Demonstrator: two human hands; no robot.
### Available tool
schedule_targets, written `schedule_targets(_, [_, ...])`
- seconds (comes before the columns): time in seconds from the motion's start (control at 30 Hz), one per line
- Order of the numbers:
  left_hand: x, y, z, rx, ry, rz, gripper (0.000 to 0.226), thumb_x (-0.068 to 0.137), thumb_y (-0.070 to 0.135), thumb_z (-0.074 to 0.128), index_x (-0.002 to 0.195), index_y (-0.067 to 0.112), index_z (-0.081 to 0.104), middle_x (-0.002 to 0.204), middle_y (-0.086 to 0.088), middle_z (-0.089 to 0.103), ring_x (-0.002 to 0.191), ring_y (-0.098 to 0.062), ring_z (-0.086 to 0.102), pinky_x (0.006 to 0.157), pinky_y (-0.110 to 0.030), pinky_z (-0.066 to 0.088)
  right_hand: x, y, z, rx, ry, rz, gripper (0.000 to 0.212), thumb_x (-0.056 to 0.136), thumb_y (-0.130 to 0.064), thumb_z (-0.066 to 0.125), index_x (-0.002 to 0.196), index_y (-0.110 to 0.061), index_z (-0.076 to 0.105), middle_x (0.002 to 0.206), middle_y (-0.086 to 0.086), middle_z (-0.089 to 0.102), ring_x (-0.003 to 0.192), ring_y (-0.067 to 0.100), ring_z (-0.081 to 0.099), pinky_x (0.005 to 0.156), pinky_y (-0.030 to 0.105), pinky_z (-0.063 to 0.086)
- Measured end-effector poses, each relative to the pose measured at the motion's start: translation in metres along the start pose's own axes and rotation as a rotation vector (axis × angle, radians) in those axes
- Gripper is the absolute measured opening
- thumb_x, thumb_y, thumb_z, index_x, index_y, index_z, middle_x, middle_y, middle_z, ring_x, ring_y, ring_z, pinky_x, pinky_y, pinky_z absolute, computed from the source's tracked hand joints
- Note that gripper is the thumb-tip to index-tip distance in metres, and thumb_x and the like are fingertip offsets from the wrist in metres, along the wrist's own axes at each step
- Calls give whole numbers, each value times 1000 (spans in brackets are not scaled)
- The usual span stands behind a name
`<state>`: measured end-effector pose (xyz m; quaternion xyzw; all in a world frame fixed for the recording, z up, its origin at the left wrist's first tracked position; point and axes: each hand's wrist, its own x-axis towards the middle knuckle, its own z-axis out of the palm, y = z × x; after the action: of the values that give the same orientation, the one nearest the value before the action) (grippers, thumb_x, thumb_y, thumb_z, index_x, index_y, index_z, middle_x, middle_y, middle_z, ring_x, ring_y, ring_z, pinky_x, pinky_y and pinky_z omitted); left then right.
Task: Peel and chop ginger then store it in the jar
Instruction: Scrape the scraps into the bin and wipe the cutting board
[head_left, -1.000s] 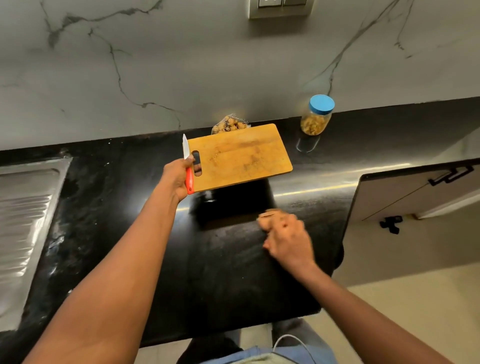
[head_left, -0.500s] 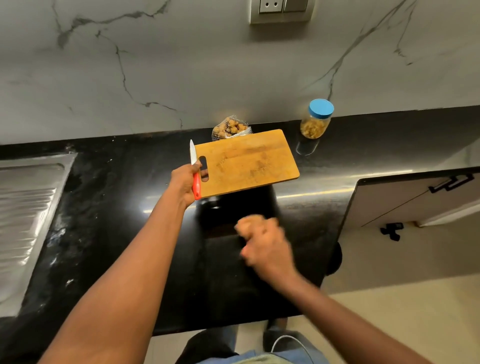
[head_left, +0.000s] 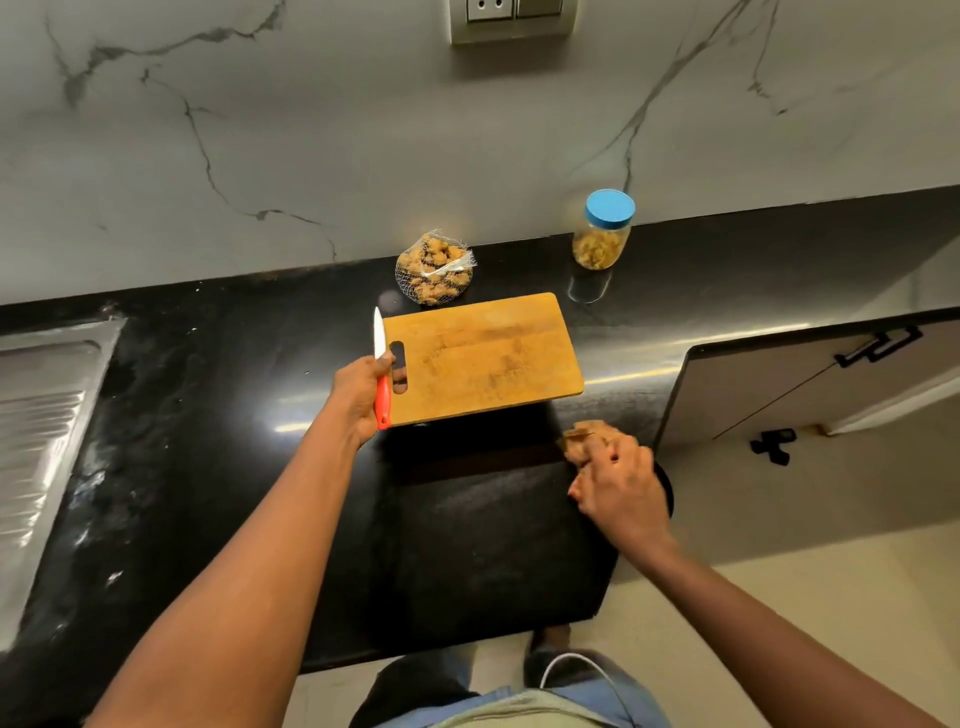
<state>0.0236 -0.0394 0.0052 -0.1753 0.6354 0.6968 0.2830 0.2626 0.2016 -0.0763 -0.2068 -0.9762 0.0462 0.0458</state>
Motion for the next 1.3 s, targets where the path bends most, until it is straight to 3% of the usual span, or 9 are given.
schedule_targets(0.17, [0, -14, -4, 5, 11, -12, 15, 100, 18, 51, 107, 6, 57, 79, -8, 63, 64, -16, 58, 63, -29, 51, 25, 48, -10, 18, -6, 154, 39, 76, -15, 75, 110, -6, 58, 98, 25, 47, 78, 40, 50, 61, 45, 48])
schedule_targets(0.33, [-2, -31, 0, -4, 6, -9, 15, 102, 11, 46, 94, 7, 58, 76, -7, 61, 56, -11, 57, 48, -19, 49, 52, 69, -33, 201, 37, 302, 28, 91, -19, 59, 114, -8, 46, 108, 22, 45, 86, 40, 49, 68, 45, 47])
schedule_targets(0.53, [7, -52, 11, 56, 53, -49, 21, 100, 12, 51, 112, -4, 56, 83, -11, 64, 65, -16, 60, 54, -25, 52, 85, 30, -53, 338, 183, 152, 20, 96, -23, 55, 110, -13, 46, 105, 13, 46, 83, 25, 49, 65, 38, 47])
schedule_targets(0.83, [15, -58, 29, 118, 135, -14, 16, 98, 19, 56, 98, 4, 62, 81, -11, 68, 63, -18, 61, 62, -31, 53, 115, 0, -33, 337, 105, 84, 25, 95, -25, 57, 114, -14, 47, 105, 10, 47, 86, 27, 55, 66, 39, 51])
schedule_targets(0.93, [19, -60, 31, 357, 258, 76, 22, 94, 32, 60, 88, 11, 67, 75, -6, 72, 63, -18, 68, 68, -36, 55, 139, -4, -34, 332, 96, 80, 25, 94, -24, 57, 114, -14, 47, 104, 12, 47, 85, 31, 55, 65, 40, 49])
schedule_targets(1.03, [15, -56, 36, 719, 385, 179, 33, 94, 36, 54, 72, 15, 68, 67, -2, 68, 68, -19, 63, 60, -31, 46, 173, -14, -37, 315, 94, 35, 24, 95, -24, 55, 115, -14, 46, 105, 10, 47, 85, 26, 53, 65, 34, 46])
schedule_targets(1.13, [11, -52, 40, 882, 422, 214, 35, 94, 35, 53, 68, 15, 65, 68, -3, 64, 63, -18, 58, 53, -28, 37, 206, -26, -36, 282, 89, -1, 25, 96, -26, 54, 117, -15, 46, 108, 11, 47, 87, 25, 52, 68, 34, 49])
schedule_targets(1.3, [16, -58, 41, 1041, 440, 236, 30, 89, 34, 57, 66, 14, 57, 67, -5, 62, 62, -23, 58, 52, -31, 41, 250, -47, -23, 236, 56, -66, 28, 96, -25, 54, 120, -14, 45, 111, 13, 46, 90, 28, 51, 70, 36, 50])
